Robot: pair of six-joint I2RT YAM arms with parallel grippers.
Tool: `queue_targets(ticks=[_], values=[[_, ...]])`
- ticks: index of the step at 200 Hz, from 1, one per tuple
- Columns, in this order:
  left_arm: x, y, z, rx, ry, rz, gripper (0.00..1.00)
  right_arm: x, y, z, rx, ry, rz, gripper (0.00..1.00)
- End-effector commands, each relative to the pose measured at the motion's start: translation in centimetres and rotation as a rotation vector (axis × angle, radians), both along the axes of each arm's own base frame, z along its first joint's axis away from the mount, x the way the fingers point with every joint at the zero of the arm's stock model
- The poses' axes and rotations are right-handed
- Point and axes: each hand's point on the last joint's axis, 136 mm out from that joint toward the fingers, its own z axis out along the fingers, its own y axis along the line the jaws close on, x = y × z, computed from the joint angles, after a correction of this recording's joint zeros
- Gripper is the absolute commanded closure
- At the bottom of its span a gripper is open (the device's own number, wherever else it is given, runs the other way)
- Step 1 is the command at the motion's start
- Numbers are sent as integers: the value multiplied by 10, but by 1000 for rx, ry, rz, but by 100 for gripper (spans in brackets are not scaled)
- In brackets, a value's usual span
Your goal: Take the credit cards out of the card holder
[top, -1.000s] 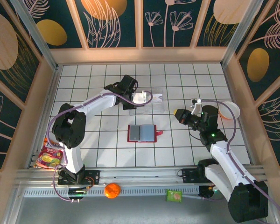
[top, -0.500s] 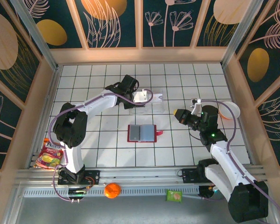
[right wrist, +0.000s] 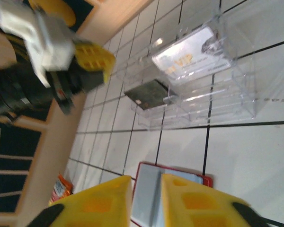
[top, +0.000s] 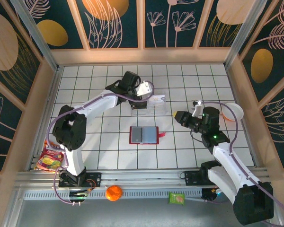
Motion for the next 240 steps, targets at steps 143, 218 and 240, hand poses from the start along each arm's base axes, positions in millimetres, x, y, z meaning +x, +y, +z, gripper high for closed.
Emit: queue_targets(ticks=[143, 218, 240], values=[[-100, 162, 84, -1128, 14, 940, 1, -38, 189, -115, -768, -49, 393, 54], [-131, 167, 41, -1133, 113, 944, 1, -46, 199, -147, -920, -26, 451, 59], [-129, 164, 36, -1115, 127, 945, 2, -48, 191, -158, -989, -9, 445, 60]])
